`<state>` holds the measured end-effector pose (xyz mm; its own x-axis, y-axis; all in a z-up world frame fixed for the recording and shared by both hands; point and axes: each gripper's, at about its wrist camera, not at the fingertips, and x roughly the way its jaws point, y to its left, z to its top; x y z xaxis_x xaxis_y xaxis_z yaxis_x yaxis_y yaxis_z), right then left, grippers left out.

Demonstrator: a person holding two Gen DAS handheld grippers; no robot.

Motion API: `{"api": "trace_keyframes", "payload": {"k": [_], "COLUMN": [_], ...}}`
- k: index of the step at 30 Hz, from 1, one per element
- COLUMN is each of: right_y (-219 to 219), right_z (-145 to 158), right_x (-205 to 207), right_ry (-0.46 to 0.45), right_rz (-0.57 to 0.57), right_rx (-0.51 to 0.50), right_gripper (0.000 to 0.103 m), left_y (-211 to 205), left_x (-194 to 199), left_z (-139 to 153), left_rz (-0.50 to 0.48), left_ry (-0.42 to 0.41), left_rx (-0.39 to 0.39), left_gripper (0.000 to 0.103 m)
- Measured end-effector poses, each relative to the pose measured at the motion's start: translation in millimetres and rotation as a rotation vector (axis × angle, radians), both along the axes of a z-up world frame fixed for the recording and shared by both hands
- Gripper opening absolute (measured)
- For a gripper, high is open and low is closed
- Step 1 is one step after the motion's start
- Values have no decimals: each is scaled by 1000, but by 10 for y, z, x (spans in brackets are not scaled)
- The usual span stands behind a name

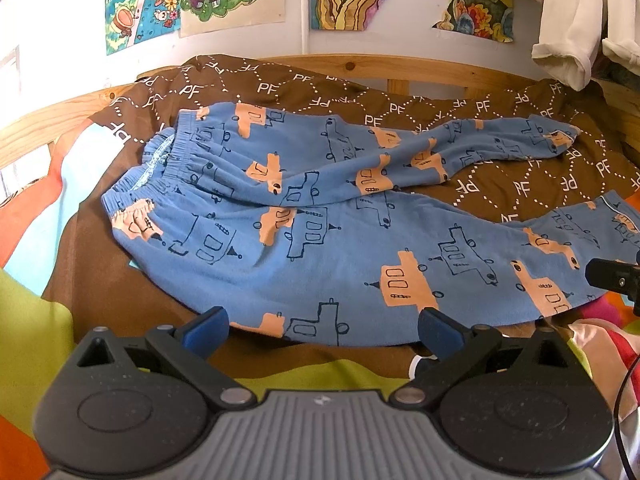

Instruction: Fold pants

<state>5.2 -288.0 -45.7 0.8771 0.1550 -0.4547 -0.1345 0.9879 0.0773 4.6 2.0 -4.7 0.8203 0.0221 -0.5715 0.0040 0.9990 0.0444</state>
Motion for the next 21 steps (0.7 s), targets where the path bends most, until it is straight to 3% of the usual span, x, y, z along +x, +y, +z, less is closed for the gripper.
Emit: {"api": "trace_keyframes", "payload": {"k": [12,21], "right_y": [-20,-150], "right_z": [29,170], "right_x": [25,228], "right_ry": [-6,-20], "right_rz": [-23,-1], "right_rx": [-5,8], "right_gripper": [102,102], "left_y": [14,26], "left_x": [66,288], "left_z": [-5,159], "left_rz": [17,-26], "left_ry": [32,7], "left_rx": [17,34], "left_gripper": [103,103]}}
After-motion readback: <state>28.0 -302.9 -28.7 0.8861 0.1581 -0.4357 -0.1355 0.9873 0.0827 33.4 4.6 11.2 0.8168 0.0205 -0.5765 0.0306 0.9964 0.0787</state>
